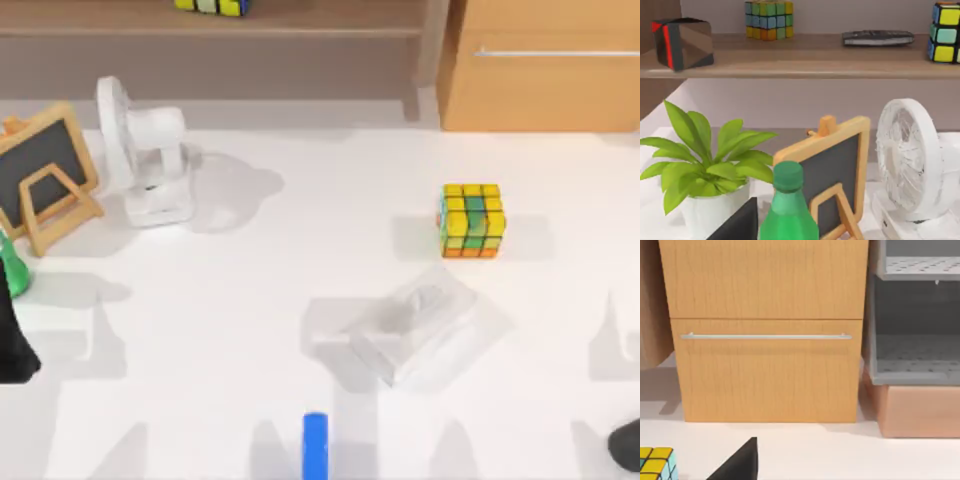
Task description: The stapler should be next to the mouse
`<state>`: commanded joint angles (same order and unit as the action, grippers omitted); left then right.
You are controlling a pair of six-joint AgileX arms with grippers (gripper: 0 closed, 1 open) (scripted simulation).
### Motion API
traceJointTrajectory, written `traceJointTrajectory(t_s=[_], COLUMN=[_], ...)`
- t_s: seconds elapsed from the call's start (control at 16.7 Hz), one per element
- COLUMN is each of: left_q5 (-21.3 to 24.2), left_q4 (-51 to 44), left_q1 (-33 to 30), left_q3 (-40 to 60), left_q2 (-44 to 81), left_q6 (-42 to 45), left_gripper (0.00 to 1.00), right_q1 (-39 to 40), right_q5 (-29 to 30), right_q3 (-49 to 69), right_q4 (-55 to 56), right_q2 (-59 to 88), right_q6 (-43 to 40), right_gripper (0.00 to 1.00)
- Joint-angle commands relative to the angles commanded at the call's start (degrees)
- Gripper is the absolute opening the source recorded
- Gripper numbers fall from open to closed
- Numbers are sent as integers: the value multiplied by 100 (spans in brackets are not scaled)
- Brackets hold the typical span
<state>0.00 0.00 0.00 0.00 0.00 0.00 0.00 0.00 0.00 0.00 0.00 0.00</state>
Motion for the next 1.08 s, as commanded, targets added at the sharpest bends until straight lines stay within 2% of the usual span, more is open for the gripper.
traceJointTrajectory(t_s=[0.24,0.48,1.08], left_q5=[0,0,0], left_q4=[0,0,0], left_q1=[0,0,0], left_q3=[0,0,0], left_q2=[0,0,0], left_q6=[0,0,0], left_gripper=[100,100,100], right_q1=[95,647,3283], right_q5=[1,6,36], right_q3=[124,842,4280], right_q4=[-84,-576,-2941], right_q2=[172,1170,5949], right_q6=[95,644,3273], right_gripper=[100,100,100])
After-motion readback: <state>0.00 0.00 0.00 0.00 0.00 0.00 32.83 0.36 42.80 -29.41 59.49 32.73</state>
